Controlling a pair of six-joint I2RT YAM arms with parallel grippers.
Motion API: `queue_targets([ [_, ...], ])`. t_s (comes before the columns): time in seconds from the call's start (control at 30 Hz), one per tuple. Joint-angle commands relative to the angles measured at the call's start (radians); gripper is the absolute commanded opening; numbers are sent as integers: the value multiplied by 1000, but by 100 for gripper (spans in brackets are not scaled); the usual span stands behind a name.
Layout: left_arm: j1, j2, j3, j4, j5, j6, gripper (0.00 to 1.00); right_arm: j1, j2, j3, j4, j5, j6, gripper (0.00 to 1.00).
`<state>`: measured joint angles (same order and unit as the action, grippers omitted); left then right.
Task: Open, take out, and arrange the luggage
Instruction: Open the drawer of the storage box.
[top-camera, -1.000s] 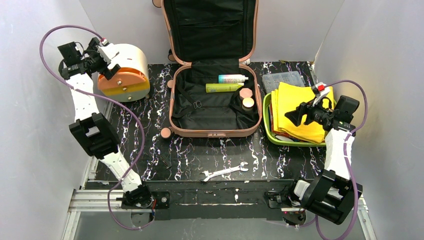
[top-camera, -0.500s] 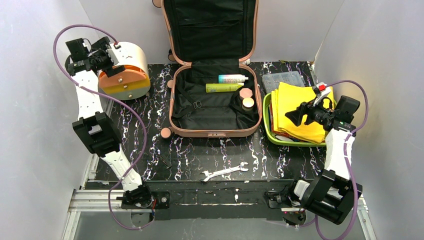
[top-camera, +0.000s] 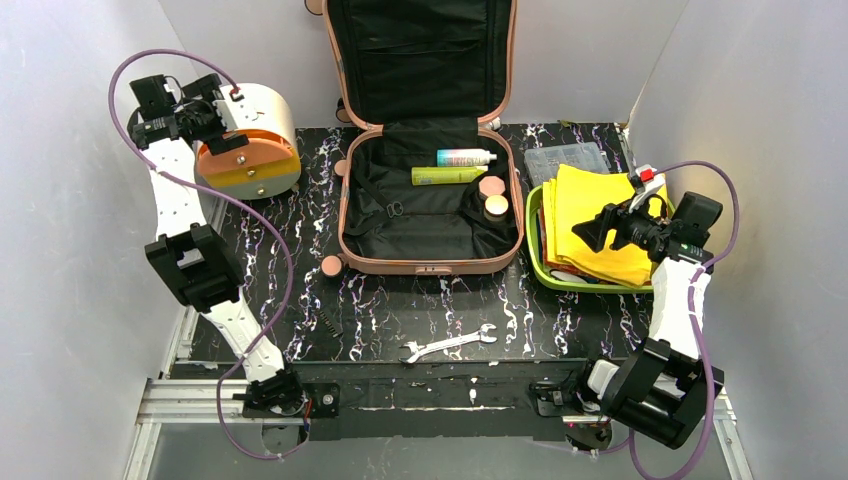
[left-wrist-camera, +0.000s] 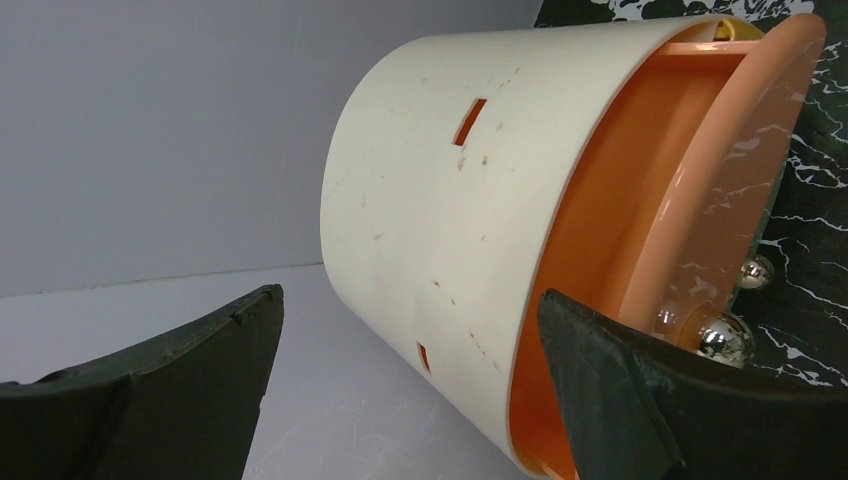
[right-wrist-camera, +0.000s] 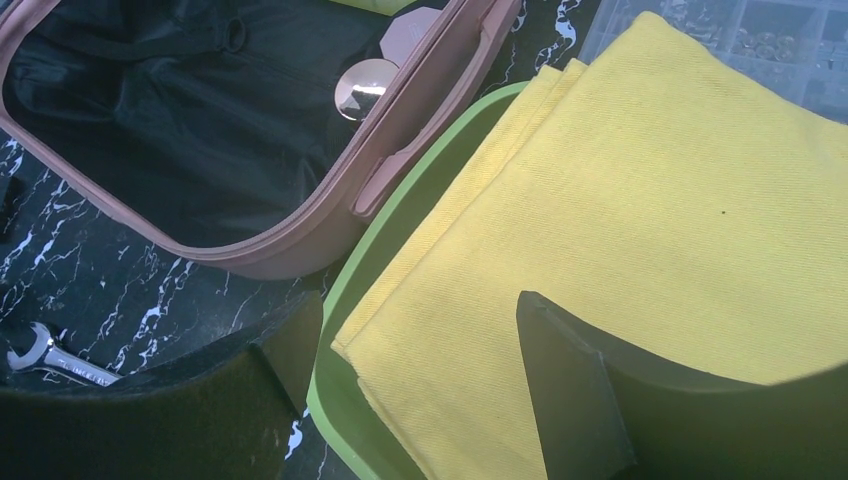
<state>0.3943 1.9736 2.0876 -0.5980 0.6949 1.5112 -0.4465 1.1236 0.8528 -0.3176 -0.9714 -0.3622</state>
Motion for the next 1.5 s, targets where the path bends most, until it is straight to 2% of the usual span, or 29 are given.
queue_targets([
  [0.0,3,1,12,-145,68,-48,98,-8,-7,2,17,-18,17,80],
  [0.2,16,20,98,-278,118,-21,98,-10,-11,2,17,-20,19,80],
  [0.3,15,43,124,-316,77,18,98,-12,-11,2,18,-24,21,80],
  [0.37,6,59,113,-288,-3,47,98,-12,-10,3,18,-26,23,80],
  [0.5,-2,55,23,-118,-106,39,98,-14,-8,3,18,-27,28,80],
  [0.6,-3,47,0,-42,-110,7,98,-17,-10,3,20,-26,32,80],
  [0.8,-6,13,-48,-35,-60,33,96,-19,-7,3,28,-23,39,80],
  [0.93,-11,-23,-133,3,-45,41,83,-21,-10,2,30,-21,43,80],
  [0.97,-15,-33,-156,13,-50,48,73,-23,-10,2,29,-25,42,80],
  [1.1,-19,-66,-237,39,-57,51,49,-28,-8,2,26,-36,39,81],
  [1.2,-19,-89,-276,65,-57,16,46,-30,-10,2,27,-38,40,82],
  [1.47,-19,-171,-379,177,-71,-121,26,-33,-15,3,29,-43,50,82],
])
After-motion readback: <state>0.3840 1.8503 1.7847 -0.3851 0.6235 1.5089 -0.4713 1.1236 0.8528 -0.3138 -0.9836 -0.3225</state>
